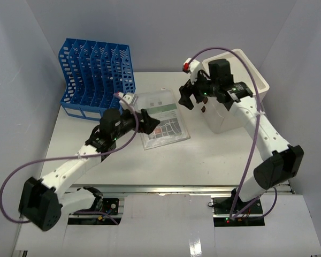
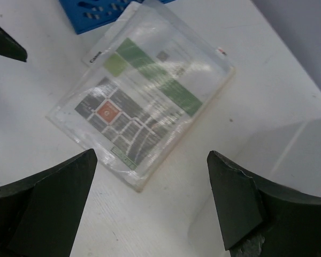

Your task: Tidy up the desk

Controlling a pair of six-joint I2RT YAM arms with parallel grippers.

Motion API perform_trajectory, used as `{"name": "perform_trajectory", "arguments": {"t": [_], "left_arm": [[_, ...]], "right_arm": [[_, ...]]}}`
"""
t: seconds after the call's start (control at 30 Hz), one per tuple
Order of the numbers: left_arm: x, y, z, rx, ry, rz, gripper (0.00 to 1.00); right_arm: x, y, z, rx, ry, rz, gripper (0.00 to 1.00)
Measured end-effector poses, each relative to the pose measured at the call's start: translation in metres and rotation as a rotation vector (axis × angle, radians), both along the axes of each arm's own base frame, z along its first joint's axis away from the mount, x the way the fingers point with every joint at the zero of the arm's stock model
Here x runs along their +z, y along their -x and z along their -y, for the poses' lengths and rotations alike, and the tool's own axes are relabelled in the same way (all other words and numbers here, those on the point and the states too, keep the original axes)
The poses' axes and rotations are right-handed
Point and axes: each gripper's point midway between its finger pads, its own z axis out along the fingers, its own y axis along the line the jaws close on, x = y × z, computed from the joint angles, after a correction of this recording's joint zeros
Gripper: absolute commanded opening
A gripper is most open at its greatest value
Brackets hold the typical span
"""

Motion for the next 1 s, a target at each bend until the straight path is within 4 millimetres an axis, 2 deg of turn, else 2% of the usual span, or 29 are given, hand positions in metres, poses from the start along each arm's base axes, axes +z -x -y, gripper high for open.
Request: {"name": "perform_trajectory", "arguments": {"t": [0.07, 0.17, 0.27, 0.33, 0.4, 0.53, 0.77, 1.0], "left_arm": [[-0.007, 0.024, -0.019, 0.025, 0.015, -0.016, 0.98], [-0.003, 0.053, -0.040, 0.051, 0.066, 0.001, 0.98], [0.008, 0.077, -0.057, 0.076, 0.124, 0.027, 0.98], [0.011, 0.088, -0.067, 0.098, 0.154, 0.033, 0.98], [0.013, 0.097, -0.075, 0.116, 0.184, 0.038, 0.98], [0.005, 0.110, -0.086, 0.149, 0.222, 0.001, 0.98], [-0.021, 0.123, -0.097, 0.190, 0.249, -0.086, 0.98], [-0.025, 0.130, -0.101, 0.206, 0.282, -0.118, 0.98]], "right_arm": [[-0.029, -0.005, -0.015, 0.037, 0.012, -0.074, 0.96], [-0.087, -0.019, -0.029, 0.034, 0.050, -0.222, 0.99], [-0.148, -0.036, -0.035, -0.013, 0.098, -0.365, 0.99], [-0.180, -0.048, -0.036, -0.066, 0.132, -0.427, 0.98], [-0.201, -0.059, -0.036, -0.121, 0.153, -0.467, 0.98], [-0.222, -0.081, -0.037, -0.218, 0.164, -0.491, 0.98], [-0.238, -0.104, -0.037, -0.292, 0.141, -0.505, 1.00], [-0.262, -0.114, -0.027, -0.327, 0.142, -0.538, 0.85]]}}
